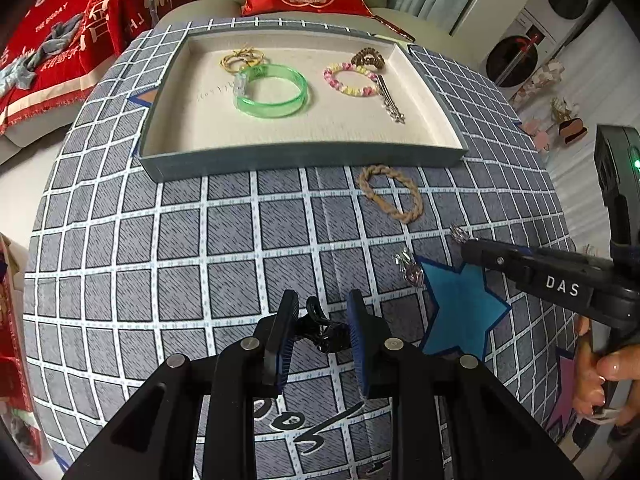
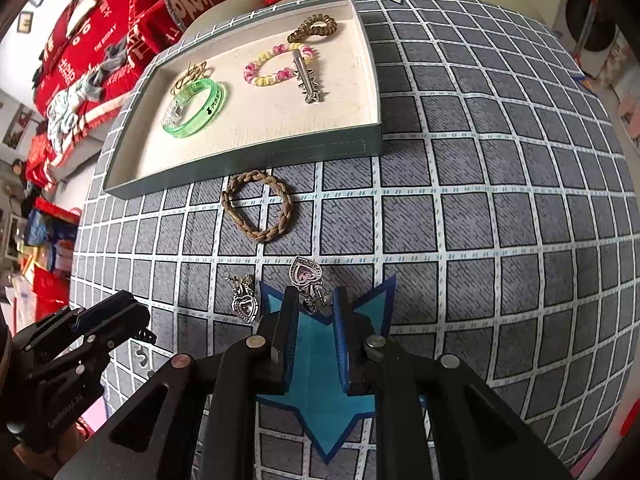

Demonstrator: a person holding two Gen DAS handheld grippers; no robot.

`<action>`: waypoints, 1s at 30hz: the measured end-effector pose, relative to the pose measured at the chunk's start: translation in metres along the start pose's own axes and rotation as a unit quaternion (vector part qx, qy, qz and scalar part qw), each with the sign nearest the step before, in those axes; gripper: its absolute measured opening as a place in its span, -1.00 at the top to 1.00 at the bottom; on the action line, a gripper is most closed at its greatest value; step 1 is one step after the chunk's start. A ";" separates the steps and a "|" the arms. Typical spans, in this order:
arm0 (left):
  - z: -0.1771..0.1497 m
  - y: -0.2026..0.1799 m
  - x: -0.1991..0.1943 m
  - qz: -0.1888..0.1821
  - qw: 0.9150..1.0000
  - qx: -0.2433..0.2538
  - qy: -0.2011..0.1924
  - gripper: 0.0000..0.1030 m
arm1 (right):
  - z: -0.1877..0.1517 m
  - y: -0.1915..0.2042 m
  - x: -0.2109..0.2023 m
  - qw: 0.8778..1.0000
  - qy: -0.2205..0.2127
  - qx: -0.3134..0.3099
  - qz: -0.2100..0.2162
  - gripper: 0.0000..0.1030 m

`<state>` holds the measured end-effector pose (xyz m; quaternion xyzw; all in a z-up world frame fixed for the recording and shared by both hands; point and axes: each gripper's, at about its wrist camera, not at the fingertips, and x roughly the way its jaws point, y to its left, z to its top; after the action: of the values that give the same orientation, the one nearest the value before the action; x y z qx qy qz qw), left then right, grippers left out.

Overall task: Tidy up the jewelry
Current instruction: 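Grasp the black claw clip with the left tool while the right tool grasps a small silver charm, then carry the claw clip and silver charm into the tray with both tools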

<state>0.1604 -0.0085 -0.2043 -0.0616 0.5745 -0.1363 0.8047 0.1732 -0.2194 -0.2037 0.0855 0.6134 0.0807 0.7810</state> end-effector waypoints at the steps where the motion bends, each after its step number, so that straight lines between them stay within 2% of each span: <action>1: 0.002 0.001 -0.001 0.000 1.000 -0.001 -0.002 0.22 | 0.001 -0.003 -0.002 1.000 -0.001 0.003 0.002 0.65; 11: 0.017 0.014 -0.013 0.008 1.000 -0.005 -0.020 0.22 | 0.019 0.005 -0.018 0.999 -0.019 0.017 0.021 0.69; 30: 0.084 0.045 -0.032 0.028 0.997 -0.013 -0.073 0.22 | 0.082 0.025 -0.038 0.997 -0.062 0.000 0.043 0.69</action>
<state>0.2362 0.0393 -0.1594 -0.0655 0.5173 -0.1009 0.8473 0.2439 -0.2070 -0.1429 0.1170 0.5599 0.1087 0.8130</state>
